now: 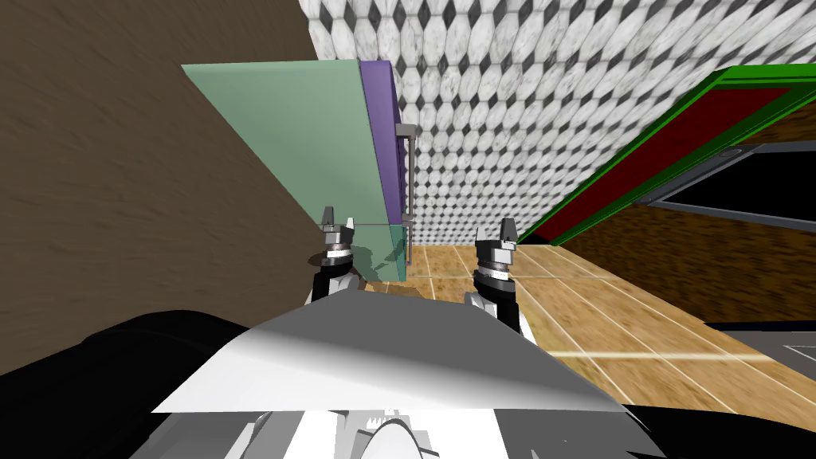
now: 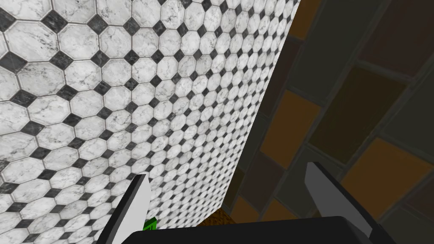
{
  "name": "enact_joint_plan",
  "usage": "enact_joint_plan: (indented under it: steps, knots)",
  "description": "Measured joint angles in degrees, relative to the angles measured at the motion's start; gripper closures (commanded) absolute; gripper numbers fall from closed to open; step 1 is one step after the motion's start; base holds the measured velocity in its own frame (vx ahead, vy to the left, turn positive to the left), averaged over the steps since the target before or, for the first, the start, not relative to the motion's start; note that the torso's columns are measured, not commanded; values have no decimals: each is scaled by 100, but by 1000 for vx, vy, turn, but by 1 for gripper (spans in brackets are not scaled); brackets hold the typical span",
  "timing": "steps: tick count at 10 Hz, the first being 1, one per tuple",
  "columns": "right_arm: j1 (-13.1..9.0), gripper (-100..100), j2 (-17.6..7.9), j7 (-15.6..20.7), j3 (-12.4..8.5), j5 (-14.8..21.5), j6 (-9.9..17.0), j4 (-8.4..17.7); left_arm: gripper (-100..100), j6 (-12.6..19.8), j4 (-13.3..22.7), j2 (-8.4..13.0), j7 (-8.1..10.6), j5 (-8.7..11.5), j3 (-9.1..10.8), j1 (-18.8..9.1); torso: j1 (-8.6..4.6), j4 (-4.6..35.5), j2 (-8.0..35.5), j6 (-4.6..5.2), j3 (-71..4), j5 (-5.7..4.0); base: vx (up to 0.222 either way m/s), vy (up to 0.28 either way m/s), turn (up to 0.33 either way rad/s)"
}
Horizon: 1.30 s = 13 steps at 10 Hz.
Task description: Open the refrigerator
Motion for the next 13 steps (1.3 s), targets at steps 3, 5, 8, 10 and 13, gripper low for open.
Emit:
enact_joint_plan:
  steps: [3, 5, 8, 10, 13]
  knots:
    - [0, 0, 0, 0, 0, 0, 0, -1, 0, 0, -1, 0, 0, 0, 0, 0, 0, 1006, 1003, 0, -2014, 0, 0, 0, 0]
    - [0, 0, 0, 0, 0, 0, 0, -1, 0, 0, -1, 0, 0, 0, 0, 0, 0, 1846, 1845, 0, -3692, 0, 0, 0, 0]
    - [0, 0, 0, 0, 0, 0, -1, -2, 0, -1, -2, 0, 0, 0, 0, 0, 0, 3114, 3116, 0, -6227, 0, 0, 0, 0]
    - [0, 0, 0, 0, 0, 0, -1, -2, -100, -1, -2, 0, 0, 0, 0, 0, 0, 3960, 3962, 0, -7919, 0, 12, -11, 34]
    - [1, 0, 0, 0, 0, 0, 0, 1, -100, 262, -41, 320, 2, 102, 65, -121, -7, 4219, 4216, 0, -8456, -2, 38, -46, 64]
